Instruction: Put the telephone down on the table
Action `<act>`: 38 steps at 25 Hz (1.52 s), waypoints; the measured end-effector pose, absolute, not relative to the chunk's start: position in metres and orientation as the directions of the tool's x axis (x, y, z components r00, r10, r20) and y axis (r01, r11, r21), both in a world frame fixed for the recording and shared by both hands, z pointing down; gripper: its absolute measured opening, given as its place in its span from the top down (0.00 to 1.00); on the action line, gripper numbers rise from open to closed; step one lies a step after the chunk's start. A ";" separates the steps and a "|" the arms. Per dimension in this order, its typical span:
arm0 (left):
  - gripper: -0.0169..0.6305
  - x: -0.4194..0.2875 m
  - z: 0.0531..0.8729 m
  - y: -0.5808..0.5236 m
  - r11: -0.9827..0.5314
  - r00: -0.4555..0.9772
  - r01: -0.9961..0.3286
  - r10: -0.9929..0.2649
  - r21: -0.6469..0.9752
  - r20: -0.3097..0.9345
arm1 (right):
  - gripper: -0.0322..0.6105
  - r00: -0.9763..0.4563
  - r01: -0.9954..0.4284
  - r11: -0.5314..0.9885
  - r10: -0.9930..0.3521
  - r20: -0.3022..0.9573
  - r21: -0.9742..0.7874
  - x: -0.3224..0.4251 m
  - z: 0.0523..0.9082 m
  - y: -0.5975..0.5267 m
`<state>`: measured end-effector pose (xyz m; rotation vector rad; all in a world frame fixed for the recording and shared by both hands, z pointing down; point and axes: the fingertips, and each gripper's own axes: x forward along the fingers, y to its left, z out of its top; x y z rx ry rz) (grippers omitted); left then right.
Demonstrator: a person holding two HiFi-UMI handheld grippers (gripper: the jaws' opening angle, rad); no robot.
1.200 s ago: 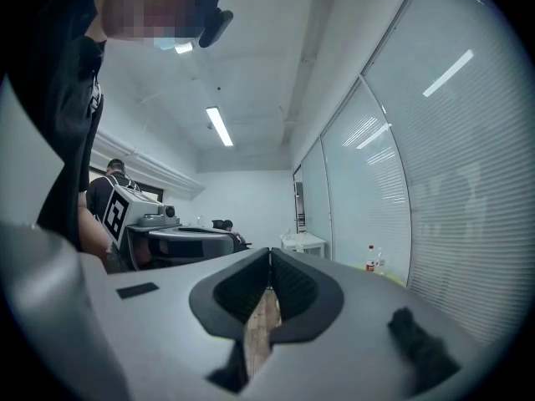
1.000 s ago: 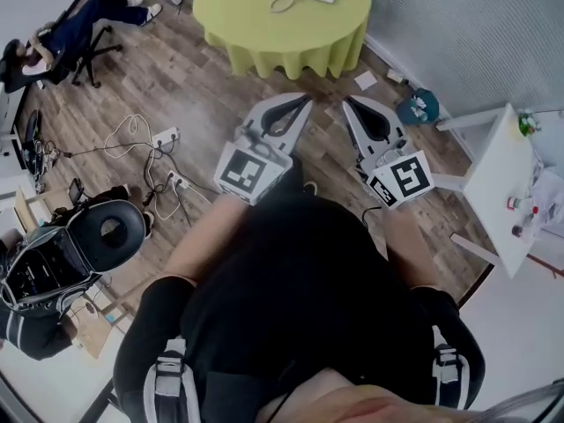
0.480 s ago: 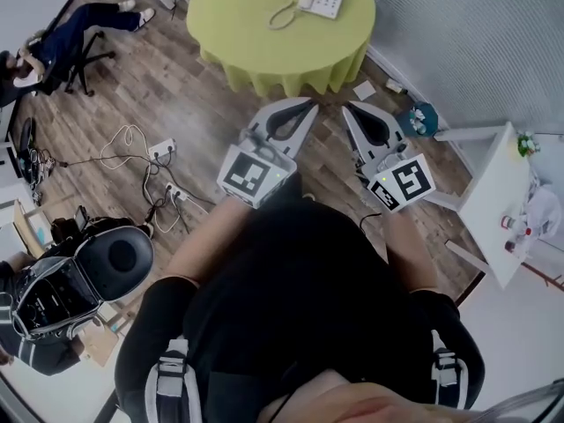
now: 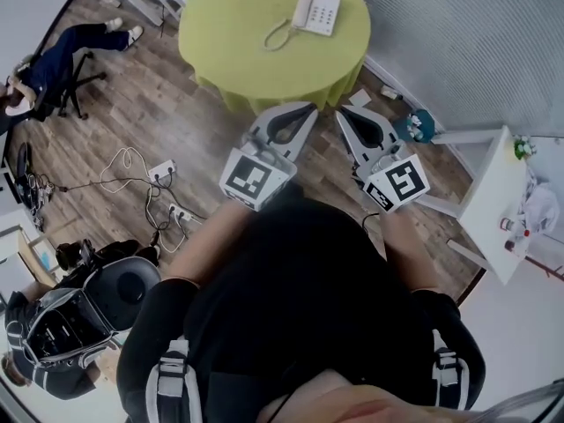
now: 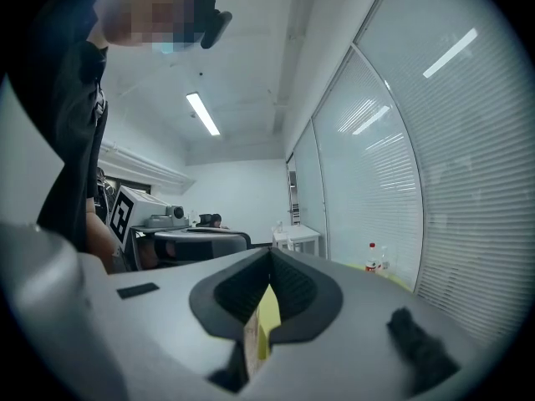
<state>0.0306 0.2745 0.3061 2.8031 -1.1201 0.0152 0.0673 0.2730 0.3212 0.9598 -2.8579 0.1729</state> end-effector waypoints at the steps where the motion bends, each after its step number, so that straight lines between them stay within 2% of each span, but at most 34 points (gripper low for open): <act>1: 0.95 0.028 0.305 0.270 -0.722 0.730 -0.683 -0.682 0.110 0.050 | 0.92 -0.789 -0.610 0.790 -0.596 0.152 -0.069 0.065 0.321 0.269; 18: 0.95 -0.013 0.309 0.216 -0.746 0.753 -0.657 -0.657 0.107 0.038 | 0.92 -0.765 -0.638 0.768 -0.624 0.158 -0.054 0.028 0.325 0.219; 38: 0.95 0.022 0.330 0.096 -0.696 0.705 -0.709 -0.704 0.110 0.086 | 0.92 -0.797 -0.596 0.800 -0.581 0.165 -0.066 0.066 0.347 0.093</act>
